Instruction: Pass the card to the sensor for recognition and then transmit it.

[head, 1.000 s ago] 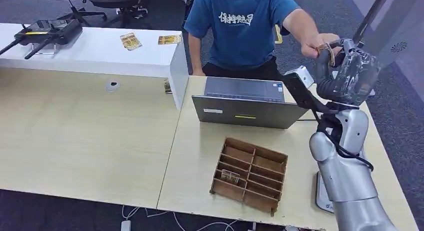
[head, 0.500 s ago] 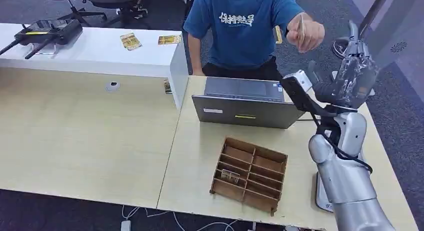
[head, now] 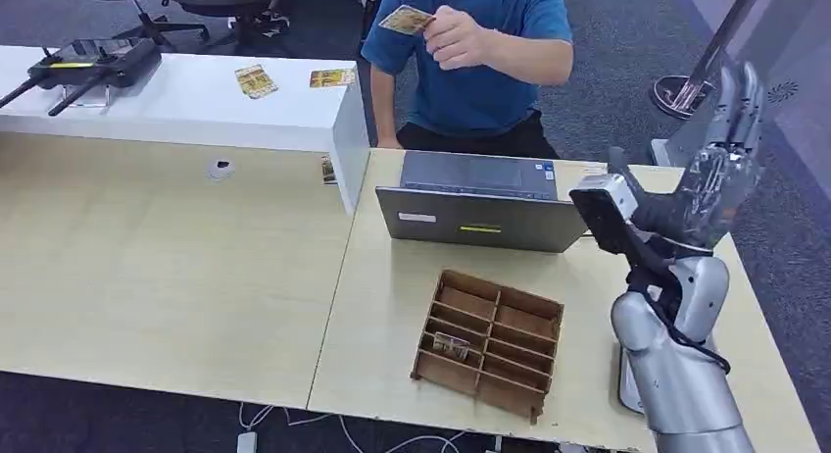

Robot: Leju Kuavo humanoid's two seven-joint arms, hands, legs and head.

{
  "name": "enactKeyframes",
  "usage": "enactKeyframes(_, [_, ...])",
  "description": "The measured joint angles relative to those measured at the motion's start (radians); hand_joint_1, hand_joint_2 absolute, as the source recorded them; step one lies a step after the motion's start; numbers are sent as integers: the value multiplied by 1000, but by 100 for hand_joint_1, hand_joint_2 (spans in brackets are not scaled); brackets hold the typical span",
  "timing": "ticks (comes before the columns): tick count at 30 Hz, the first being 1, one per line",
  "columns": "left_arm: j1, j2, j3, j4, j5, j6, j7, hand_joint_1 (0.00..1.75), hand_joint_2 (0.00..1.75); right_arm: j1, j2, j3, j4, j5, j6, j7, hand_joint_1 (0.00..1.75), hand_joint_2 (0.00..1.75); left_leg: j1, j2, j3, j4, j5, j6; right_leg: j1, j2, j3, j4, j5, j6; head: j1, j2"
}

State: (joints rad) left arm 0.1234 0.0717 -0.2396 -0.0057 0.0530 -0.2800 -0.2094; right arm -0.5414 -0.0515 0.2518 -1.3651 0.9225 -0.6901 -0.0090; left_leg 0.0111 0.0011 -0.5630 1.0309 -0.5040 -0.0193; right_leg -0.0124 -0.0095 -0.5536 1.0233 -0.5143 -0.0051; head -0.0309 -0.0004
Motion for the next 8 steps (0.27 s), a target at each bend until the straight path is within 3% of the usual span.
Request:
enactKeyframes(3, [9,-9,14,0,10,10,-1,0,0,80,0,-27,-98,-50,-4,-61,0,175,0,0,-1,0,0,0,0,0,0,0,0,0,0,0])
enactKeyframes(8, [15,-14,20,0,10,12,-2,0,0,138,-2,-49,-181,-63,-6,-76,0,175,0,1,-1,0,-1,0,0,0,0,0,0,0,0,0])
